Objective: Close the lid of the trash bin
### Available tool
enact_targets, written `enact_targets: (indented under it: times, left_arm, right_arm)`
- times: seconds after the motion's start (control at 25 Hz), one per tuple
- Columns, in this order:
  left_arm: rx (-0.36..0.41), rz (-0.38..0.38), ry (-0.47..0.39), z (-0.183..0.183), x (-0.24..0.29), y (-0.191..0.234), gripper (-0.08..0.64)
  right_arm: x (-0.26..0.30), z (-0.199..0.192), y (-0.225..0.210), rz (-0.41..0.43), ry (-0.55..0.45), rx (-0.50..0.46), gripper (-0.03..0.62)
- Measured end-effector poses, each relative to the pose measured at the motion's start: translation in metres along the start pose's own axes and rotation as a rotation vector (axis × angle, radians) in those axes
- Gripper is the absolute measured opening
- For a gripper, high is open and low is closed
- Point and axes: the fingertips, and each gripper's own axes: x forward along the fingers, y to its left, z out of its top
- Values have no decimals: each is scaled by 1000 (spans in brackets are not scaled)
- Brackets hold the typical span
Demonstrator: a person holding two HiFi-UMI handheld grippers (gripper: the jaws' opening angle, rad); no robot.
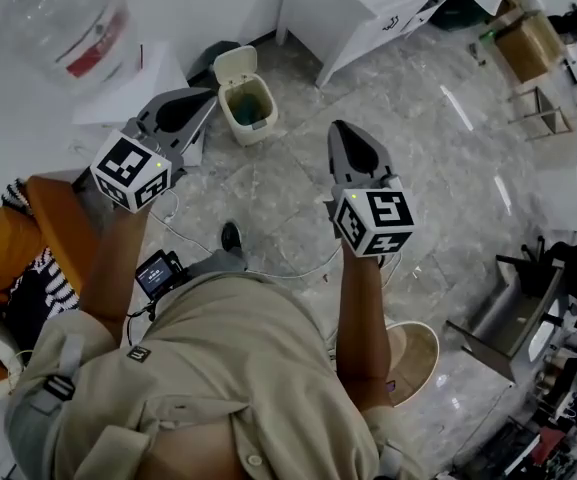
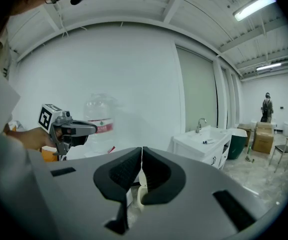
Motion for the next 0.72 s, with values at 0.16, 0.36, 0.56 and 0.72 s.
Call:
enact_targets:
  times: [0.16, 0.36, 0.56, 0.72]
  left_arm:
    - [-16, -26, -17, -1, 7, 35, 14]
    - [-36, -31, -35, -7, 11, 83, 14]
    - [-57, 4, -51, -11, -7, 120, 14]
    - [-54, 34, -44, -9, -19, 131, 14]
  right_arm:
    - [34, 9, 3, -24, 22, -14, 25]
    - [84, 23, 11, -21, 42, -42, 25]
    - [125, 31, 34, 26, 67, -78, 25]
    - [151, 37, 39, 71, 81, -88, 26]
